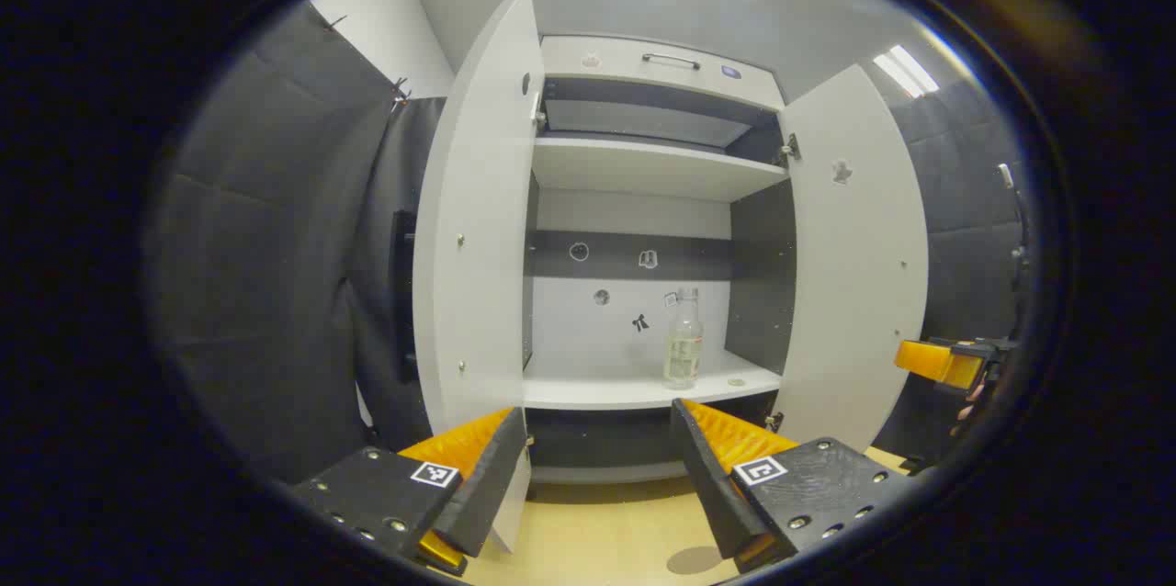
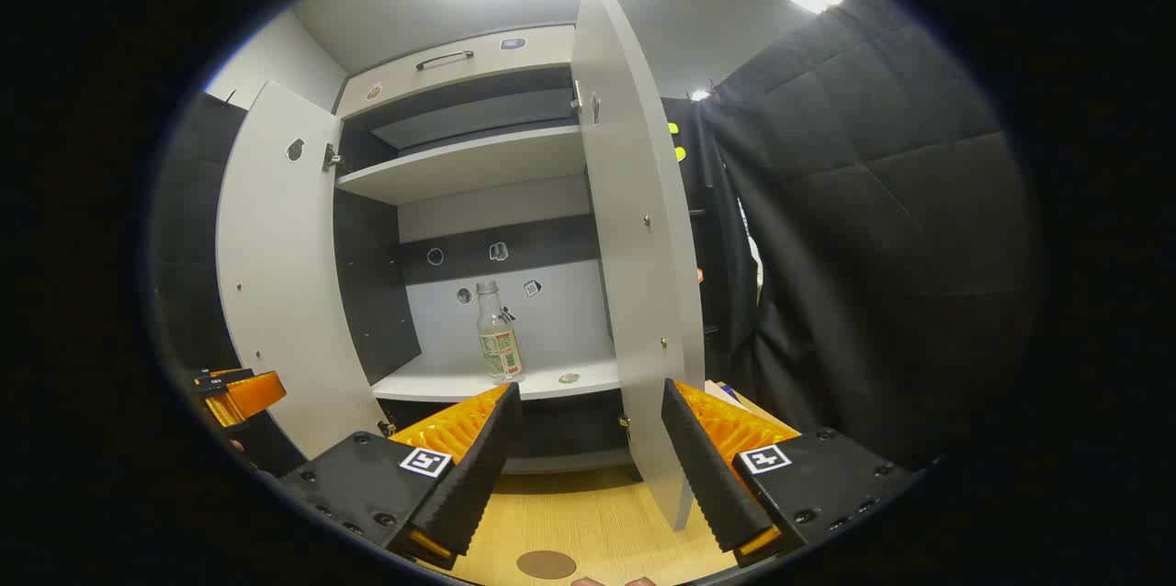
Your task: Grasp the bottle in the cabinet with the left hand and place it on the coaster, then close the right door with the right hand and the left door with the left hand.
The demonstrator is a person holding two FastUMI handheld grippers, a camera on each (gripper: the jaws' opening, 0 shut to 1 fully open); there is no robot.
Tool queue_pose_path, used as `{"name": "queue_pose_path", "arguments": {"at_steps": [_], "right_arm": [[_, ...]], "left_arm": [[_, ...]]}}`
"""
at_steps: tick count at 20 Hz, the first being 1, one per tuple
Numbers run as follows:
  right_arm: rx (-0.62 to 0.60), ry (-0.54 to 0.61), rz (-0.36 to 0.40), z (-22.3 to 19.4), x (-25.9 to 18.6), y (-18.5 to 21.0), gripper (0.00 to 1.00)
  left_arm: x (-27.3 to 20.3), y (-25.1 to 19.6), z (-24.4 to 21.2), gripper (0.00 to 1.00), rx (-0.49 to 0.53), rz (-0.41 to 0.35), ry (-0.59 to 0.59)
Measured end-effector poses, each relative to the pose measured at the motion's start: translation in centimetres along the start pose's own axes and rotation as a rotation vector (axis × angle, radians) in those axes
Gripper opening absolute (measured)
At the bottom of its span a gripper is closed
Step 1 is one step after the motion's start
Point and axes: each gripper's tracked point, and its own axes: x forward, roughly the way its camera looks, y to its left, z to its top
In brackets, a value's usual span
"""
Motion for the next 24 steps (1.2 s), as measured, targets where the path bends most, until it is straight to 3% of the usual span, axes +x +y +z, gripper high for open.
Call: {"name": "queue_pose_path", "arguments": {"at_steps": [6, 7, 9, 11, 12, 13, 15, 17, 23, 24], "right_arm": [[0.007, -0.013, -0.002, 0.6, 0.0, -0.1, 0.98], [0.007, -0.016, -0.005, 0.6, -0.1, -0.3, 0.98], [0.009, -0.021, -0.009, 0.7, -0.1, -0.3, 0.98], [0.012, -0.019, -0.015, 0.7, -0.3, -0.5, 0.98], [0.014, -0.018, -0.017, 0.8, -0.3, -0.6, 0.98], [0.014, -0.019, -0.019, 0.8, -0.5, -0.7, 0.98], [0.007, -0.023, -0.024, 1.0, -0.8, -1.0, 0.98], [-0.002, -0.024, -0.037, 1.2, -0.9, -1.5, 0.98], [0.025, -0.016, -0.158, 1.5, -2.8, -6.3, 0.98], [0.038, -0.017, -0.186, 1.7, -3.0, -7.2, 0.98]], "left_arm": [[-0.1, 0.2, 0.1, 0.99, -0.006, 0.013, 0.003], [-0.1, 0.3, 0.2, 0.92, -0.002, 0.013, -0.002], [-0.1, 0.3, 0.4, 0.99, 0.008, 0.013, -0.008], [-0.1, 0.2, 0.3, 0.99, 0.009, 0.009, -0.007], [0.0, 0.2, 0.2, 0.92, 0.007, 0.006, -0.006], [0.1, 0.2, 0.2, 0.99, 0.005, 0.003, -0.005], [0.2, 0.0, 0.2, 0.99, 0.004, -0.011, -0.005], [0.6, -0.4, 0.0, 0.93, 0.014, -0.037, 0.005], [4.6, -3.5, 0.9, 0.92, 0.005, -0.118, 0.008], [5.3, -3.9, 1.2, 0.99, 0.004, -0.125, 0.004]]}}
